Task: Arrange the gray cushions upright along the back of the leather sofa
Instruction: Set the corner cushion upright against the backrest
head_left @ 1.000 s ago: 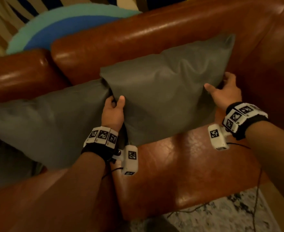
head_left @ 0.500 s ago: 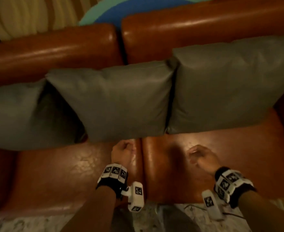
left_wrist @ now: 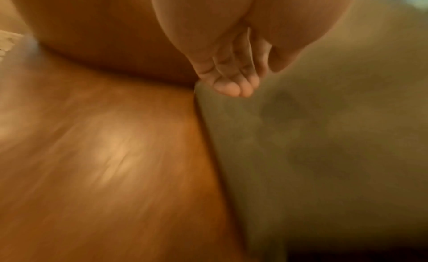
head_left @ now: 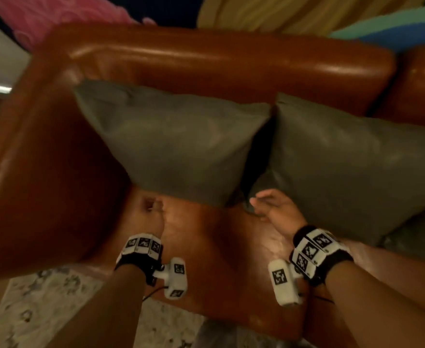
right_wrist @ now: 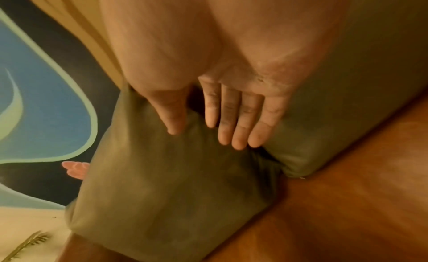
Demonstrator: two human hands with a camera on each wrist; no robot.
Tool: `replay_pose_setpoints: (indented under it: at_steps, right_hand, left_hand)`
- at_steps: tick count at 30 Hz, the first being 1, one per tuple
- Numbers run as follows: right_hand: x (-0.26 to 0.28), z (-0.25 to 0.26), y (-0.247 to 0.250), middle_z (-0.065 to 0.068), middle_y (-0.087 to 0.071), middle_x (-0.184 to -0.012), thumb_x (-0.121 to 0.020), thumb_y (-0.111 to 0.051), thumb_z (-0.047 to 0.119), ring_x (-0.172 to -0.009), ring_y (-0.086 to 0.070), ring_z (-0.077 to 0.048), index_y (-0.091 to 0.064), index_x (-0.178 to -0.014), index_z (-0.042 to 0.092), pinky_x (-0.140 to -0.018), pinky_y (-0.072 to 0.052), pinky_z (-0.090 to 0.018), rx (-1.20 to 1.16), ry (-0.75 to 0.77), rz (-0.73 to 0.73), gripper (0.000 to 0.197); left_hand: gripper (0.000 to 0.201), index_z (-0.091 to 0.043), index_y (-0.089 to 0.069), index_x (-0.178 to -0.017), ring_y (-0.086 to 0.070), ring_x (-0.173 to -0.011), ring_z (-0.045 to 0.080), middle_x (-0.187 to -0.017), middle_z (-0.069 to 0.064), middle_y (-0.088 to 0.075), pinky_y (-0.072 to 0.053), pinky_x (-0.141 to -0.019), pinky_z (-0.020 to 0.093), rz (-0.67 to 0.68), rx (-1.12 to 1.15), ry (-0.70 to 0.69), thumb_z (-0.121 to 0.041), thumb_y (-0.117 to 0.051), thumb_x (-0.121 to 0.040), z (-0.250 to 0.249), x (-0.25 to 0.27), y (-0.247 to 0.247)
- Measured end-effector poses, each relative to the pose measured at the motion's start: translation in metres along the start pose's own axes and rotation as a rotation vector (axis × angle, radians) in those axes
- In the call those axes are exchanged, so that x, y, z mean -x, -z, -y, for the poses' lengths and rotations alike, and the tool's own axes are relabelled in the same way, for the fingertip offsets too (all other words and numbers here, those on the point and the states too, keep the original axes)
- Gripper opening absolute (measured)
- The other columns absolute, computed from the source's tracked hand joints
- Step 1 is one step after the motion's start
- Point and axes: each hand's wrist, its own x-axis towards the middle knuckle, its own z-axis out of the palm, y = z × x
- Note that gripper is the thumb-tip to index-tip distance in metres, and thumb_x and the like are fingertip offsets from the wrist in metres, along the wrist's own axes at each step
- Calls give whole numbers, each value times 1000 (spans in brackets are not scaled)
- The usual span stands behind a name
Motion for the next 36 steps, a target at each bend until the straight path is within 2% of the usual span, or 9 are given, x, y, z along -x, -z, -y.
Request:
replay_pose_setpoints:
  at_steps: [3,7,9,13,17,21,26,30,36]
  right_hand:
    - [-29,36,-44,-4,-63,-109,-80,-74,33,-96,-62,-19,-54,-116,22,-89,-52,-44,-96,48,-130,43]
    - [-49,67,-72,16,-52,-122,-81,-71,40,-115,-50,-15,-30,-143,34,-98,-45,-54,-233,49,-183,74]
    - [-51,73,-79,15,-45,-129,-77,-72,47,-119,-45,-16,-23,-146,40,-100,-42,-59,-258,33,-178,84]
    - [-51,83,-102,19,-56,-126,-35,-83,71,-112,-55,-11,-29,-144,49,-84,-52,-51,-311,78,-121,124]
    - [-62,96,-138,16,-59,-131,-39,-83,68,-121,-56,-14,-37,-140,47,-101,-44,-59,-344,116,-92,113]
    - [-78,108,-158,17,-55,-133,-41,-77,77,-127,-52,-16,-29,-144,47,-108,-41,-56,-224,124,-121,117]
    - [-84,100,-137,14,-55,-131,-30,-73,85,-127,-53,-23,-27,-141,52,-104,-46,-56,-124,56,-194,125]
    - [-79,105,-132,20,-51,-114,-42,-75,77,-121,-53,-21,-24,-138,56,-100,-48,-56,-108,49,-151,110]
    - [-63,99,-104,9,-46,-141,-54,-75,67,-124,-48,-19,-21,-146,43,-101,-46,-56,-94,51,-68,109]
  left_hand:
    - [33,-14,-61,-120,-62,-106,27,-114,7,-66,-48,-90,38,-141,90,-55,-32,-59,-93,-35,-55,38]
    - [87,-26,-37,-148,-56,-128,27,-144,6,-54,-45,-109,49,89,291,-64,-64,-67,-76,-77,-119,61]
    - [105,-39,-34,-147,-55,-130,22,-147,-2,-53,-43,-111,49,217,341,-46,-77,-71,-57,-87,-137,63]
    - [87,-36,-50,-136,-61,-121,19,-136,-6,-63,-47,-107,50,289,372,-72,-66,-75,-59,-98,-150,67]
    - [66,-34,-61,-125,-64,-117,17,-129,-6,-68,-48,-106,52,262,450,-75,-56,-75,-65,-97,-170,89]
    - [77,-33,-45,-144,-54,-128,22,-146,-4,-54,-43,-108,58,222,482,-58,-54,-71,-74,-92,-185,98]
    - [101,-49,-30,-146,-51,-134,24,-149,-8,-52,-40,-112,55,223,395,-33,-71,-73,-57,-88,-180,75]
    - [102,-47,-26,-148,-47,-138,27,-153,-6,-47,-38,-113,55,140,330,-53,-71,-66,-58,-85,-178,70]
    - [103,-43,-21,-151,-47,-139,25,-155,-1,-44,-39,-114,52,38,315,-100,-81,-60,-64,-67,-168,67]
